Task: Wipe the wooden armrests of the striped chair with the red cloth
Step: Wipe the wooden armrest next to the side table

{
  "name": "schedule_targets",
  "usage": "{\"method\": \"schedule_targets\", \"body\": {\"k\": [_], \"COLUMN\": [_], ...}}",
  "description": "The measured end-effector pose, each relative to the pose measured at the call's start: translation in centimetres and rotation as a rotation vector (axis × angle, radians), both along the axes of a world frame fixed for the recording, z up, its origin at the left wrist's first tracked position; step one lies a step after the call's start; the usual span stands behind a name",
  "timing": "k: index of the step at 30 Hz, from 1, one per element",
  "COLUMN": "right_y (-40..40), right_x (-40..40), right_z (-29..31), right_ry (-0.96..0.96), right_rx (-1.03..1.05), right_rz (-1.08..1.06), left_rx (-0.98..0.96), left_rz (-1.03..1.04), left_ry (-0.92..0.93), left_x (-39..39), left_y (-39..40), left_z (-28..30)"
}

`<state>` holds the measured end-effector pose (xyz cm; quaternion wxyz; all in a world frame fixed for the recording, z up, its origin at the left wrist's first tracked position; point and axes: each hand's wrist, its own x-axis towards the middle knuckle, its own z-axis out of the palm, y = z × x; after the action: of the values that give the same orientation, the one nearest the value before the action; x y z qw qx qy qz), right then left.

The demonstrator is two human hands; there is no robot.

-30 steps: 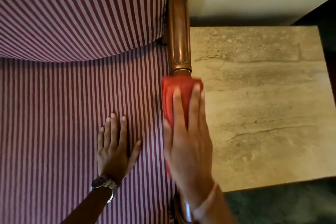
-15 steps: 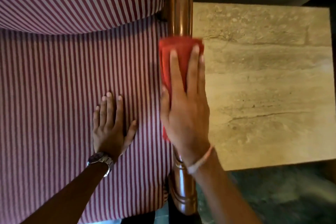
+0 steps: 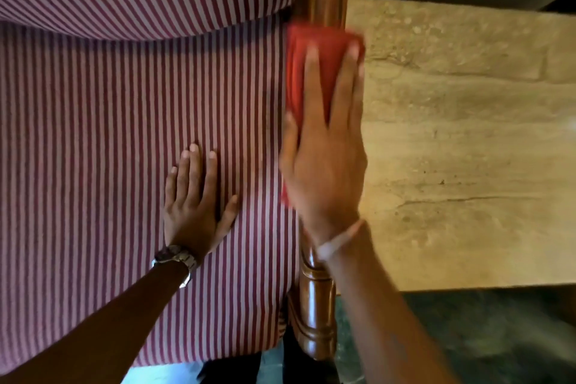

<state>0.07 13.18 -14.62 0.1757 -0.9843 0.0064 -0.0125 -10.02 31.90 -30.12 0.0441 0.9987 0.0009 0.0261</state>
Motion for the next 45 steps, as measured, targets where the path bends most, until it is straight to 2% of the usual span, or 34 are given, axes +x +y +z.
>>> {"method": "schedule_targets", "body": {"k": [3,5,11,13,20,22,26,28,30,33,35,37,39,42,43,45], "right_y": [-0.4,-0.9,0.0,0.3,-0.6,-0.6,0.5,0.4,0.4,0.1,-0.2,-0.2,0.4,1.2,1.1,0.7], "right_x": [-10.3,-11.5,4.5,6.4,-10.5,-8.0,3.5,5.8,2.4,-8.7,-12.0,-8.7,-1.9,6.0,5.9,0.9], "right_z": [0.5,-0.1,-0.2,-0.1,0.0,-0.2,-0.1,0.1,0.1,0.5,0.3,0.1,0.0,0.3,0.1,0.2], "right_ry": [0.086,0.093,-0.020,-0.034,0.072,0.089,0.033,0.010,0.018,0.061,0.097,0.082,0.030,-0.022,-0.023,-0.003], "right_rx": [-0.021,-0.026,-0.071,-0.095,-0.053,-0.051,-0.014,-0.034,-0.041,-0.057,-0.048,-0.056,-0.046,-0.069,-0.072,-0.076], "right_rz": [0.011,0.039,0.058,0.042,0.038,0.030,-0.003,-0.008,0.009,0.001,-0.005,0.010,0.026,-0.049,-0.048,-0.029], "left_rx": [0.000,0.012,0.038,0.043,0.015,0.006,0.016,0.020,0.009,0.006,0.004,0.006,0.030,0.048,0.046,0.034], "left_rz": [-0.069,-0.126,-0.123,-0.121,-0.121,-0.125,-0.110,-0.108,-0.109,-0.120,-0.111,-0.110,-0.108,-0.103,-0.099,-0.100], "left_ry": [-0.014,-0.022,0.031,0.029,0.008,0.017,0.041,0.044,0.043,0.034,0.026,0.023,0.029,0.034,0.031,0.027], "left_x": [0.0,0.1,0.2,0.1,0.1,0.2,0.1,0.2,0.3,0.3,0.3,0.4,0.3,0.0,0.0,0.0], "left_y": [0.2,0.4,0.3,0.5,0.8,0.8,0.7,0.4,0.5,0.6,0.6,0.5,0.6,0.5,0.4,0.4], "left_z": [-0.1,-0.2,0.1,-0.2,-1.0,-0.9,-0.2,0.2,0.4,0.3,0.1,0.0,0.0,0.1,0.1,0.2]}}
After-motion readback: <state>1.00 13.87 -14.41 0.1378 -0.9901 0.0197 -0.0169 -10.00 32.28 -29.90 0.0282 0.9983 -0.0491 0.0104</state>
